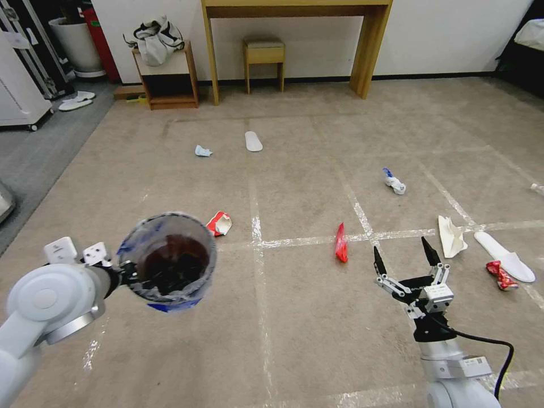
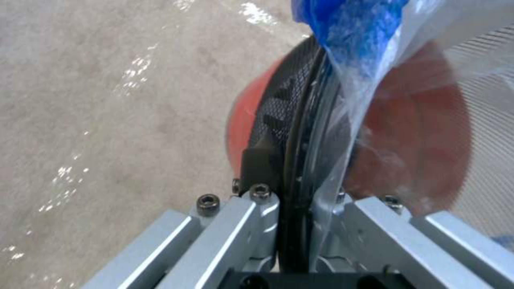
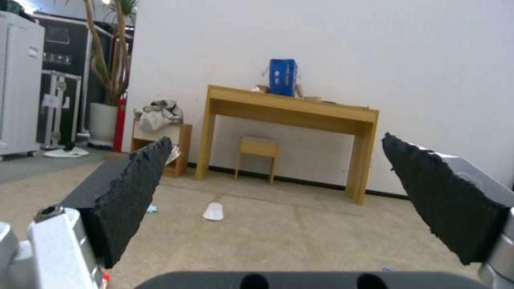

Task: Pick up the trash bin and place the garbage on the floor into it.

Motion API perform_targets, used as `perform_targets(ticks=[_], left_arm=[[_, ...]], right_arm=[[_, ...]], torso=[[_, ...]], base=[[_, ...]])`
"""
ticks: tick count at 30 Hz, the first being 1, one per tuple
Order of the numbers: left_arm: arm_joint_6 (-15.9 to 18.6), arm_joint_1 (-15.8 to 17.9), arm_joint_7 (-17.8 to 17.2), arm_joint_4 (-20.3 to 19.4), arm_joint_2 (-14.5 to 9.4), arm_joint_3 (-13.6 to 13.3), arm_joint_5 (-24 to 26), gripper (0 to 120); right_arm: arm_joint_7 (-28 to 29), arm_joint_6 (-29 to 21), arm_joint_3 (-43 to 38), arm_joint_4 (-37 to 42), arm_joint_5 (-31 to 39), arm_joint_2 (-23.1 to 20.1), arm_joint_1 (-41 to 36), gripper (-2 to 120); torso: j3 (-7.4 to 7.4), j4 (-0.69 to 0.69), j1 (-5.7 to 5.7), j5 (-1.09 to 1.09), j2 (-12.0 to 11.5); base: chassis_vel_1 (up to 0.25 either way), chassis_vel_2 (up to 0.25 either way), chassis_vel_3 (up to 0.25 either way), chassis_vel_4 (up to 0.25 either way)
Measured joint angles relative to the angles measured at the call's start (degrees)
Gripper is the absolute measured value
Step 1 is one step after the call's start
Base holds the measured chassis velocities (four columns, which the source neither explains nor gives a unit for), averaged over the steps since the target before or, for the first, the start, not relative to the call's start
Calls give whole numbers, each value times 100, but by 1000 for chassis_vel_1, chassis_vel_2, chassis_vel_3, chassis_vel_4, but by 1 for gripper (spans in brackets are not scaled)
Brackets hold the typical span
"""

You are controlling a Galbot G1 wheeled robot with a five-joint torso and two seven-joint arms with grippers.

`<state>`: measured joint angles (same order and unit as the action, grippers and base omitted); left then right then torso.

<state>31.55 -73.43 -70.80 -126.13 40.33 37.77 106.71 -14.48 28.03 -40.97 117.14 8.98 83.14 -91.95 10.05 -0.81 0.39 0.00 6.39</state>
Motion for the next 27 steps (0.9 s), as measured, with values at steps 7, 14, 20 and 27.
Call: perform_targets(ticks=[7,14,20,27], left_arm=[[126,-755,84,-92,320,519,-261,1],[166,-970,121,-138,572,640,-417,1],[147,-1016,73,-138,687,614,-488,1],[80,-990,71,-48,824,505,-598,1]], right_arm=[[-3,4,40,-32,8,61,51,100],[-68,36,23,12,42,87,5,100],[-84,85,30,-29,33,78,0,100],[-117,109,43,-131,28,71,35,100]], torso=[[0,1,0,0,0],[1,0,0,0,0],[1,-1,0,1,0],[1,0,0,0,0]], base=[[0,0,0,0],[0,0,0,0],[0,0,0,0],[0,0,0,0]])
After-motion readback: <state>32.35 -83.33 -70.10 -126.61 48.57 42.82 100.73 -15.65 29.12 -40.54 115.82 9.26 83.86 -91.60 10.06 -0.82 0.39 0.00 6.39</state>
